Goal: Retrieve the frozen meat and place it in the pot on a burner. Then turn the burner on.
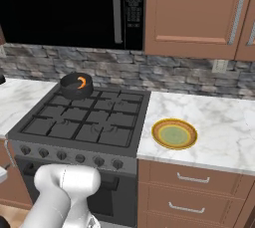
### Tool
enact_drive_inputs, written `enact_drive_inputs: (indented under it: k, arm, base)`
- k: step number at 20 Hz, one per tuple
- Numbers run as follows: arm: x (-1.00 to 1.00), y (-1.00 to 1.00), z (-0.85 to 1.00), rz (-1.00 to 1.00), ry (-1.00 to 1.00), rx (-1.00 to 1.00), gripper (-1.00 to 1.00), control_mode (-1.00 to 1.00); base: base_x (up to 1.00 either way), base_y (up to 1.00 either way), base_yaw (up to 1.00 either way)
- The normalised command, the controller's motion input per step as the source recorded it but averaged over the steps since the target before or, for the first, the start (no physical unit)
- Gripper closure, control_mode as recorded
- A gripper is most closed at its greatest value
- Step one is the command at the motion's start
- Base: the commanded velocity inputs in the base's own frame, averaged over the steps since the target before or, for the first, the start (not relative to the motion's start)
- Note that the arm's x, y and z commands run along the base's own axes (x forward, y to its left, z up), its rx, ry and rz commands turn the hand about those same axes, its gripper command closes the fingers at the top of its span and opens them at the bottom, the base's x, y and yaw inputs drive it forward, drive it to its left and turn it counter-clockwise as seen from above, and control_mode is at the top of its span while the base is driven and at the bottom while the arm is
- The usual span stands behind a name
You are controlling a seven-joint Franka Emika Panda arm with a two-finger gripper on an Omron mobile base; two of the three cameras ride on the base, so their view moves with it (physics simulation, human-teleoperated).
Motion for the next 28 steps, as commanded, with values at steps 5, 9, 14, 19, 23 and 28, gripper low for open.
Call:
enact_drive_inputs:
  k: [5,9,14,19,23,28]
  arm:
    - [0.16,0.00,0.00,0.00,0.00,0.00,-1.00,-1.00]
    - [0.08,0.00,0.00,0.00,0.00,0.00,-1.00,-1.00]
    - [0.00,0.00,0.00,0.00,0.00,0.00,-1.00,-1.00]
    - [0.00,0.00,-0.06,0.04,-0.03,0.00,-1.00,-1.00]
    - [-0.02,0.00,-0.11,0.13,-0.03,0.00,-1.00,-1.00]
    - [-0.02,0.07,-0.13,0.12,0.02,0.00,-1.00,-1.00]
  base:
    - [0.00,0.00,0.00]
    - [0.00,0.00,0.00]
    - [0.00,0.00,0.00]
    - [0.00,0.00,0.00]
    - [0.00,0.00,0.00]
    - [0.00,0.00,0.00]
